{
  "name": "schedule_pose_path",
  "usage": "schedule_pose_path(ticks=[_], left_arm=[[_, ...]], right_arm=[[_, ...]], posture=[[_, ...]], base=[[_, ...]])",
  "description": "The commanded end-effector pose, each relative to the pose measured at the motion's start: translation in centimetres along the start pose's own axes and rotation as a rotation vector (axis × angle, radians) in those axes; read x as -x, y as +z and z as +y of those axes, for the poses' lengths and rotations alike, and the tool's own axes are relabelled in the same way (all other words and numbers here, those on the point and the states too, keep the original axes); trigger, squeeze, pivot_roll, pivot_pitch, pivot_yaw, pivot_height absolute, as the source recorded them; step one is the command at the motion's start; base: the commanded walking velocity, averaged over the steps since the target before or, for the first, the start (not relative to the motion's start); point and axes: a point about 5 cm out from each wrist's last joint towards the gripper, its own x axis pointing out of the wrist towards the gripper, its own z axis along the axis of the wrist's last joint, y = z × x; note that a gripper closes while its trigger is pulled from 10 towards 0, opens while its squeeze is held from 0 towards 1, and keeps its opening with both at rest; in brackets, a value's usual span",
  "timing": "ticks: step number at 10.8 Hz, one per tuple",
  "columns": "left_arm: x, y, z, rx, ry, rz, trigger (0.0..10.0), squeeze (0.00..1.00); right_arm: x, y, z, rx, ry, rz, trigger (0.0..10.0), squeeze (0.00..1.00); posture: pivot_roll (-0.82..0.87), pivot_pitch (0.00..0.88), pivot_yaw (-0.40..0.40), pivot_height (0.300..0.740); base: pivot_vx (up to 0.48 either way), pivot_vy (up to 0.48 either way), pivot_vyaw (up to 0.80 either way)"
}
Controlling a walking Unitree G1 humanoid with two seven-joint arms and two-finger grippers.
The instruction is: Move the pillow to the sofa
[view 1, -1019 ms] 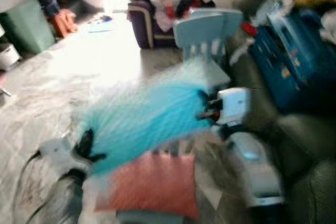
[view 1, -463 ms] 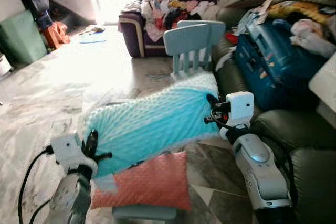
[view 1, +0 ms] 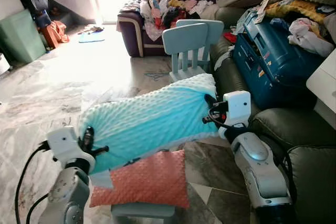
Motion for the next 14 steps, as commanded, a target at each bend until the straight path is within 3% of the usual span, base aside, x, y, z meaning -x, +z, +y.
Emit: schedule_pose_path(ticks=[1,2,9,14], left_arm=[[-0.01,0.94,0.24,-0.009,0.008,-0.040,10.0,0.00],[-0.03,0.76,0.05,0.024,0.002,-0.022,10.0,0.00],[0.07,0.41,-0.19,0.054,-0.004,0.009,10.0,0.00],[0.10,0.17,-0.22,0.066,-0.001,0.025,10.0,0.00]], right_arm=[[-0.28,0.60,-0.11,0.001,0.001,-0.017,10.0,0.00],[-0.28,0.55,-0.13,-0.004,0.000,-0.013,10.0,0.00],[-0.24,0.37,-0.20,-0.018,-0.006,0.002,10.0,0.00],[-0.21,0.33,-0.26,-0.025,-0.008,0.009,10.0,0.00]], posture=[[-0.17,0.000,0.030,0.740],[-0.17,0.000,0.032,0.740],[-0.17,0.000,0.032,0.740],[-0.17,0.000,0.030,0.740]], base=[[0.000,0.000,0.00],[0.000,0.000,0.00],[0.000,0.000,0.00],[-0.263,0.000,0.00]])
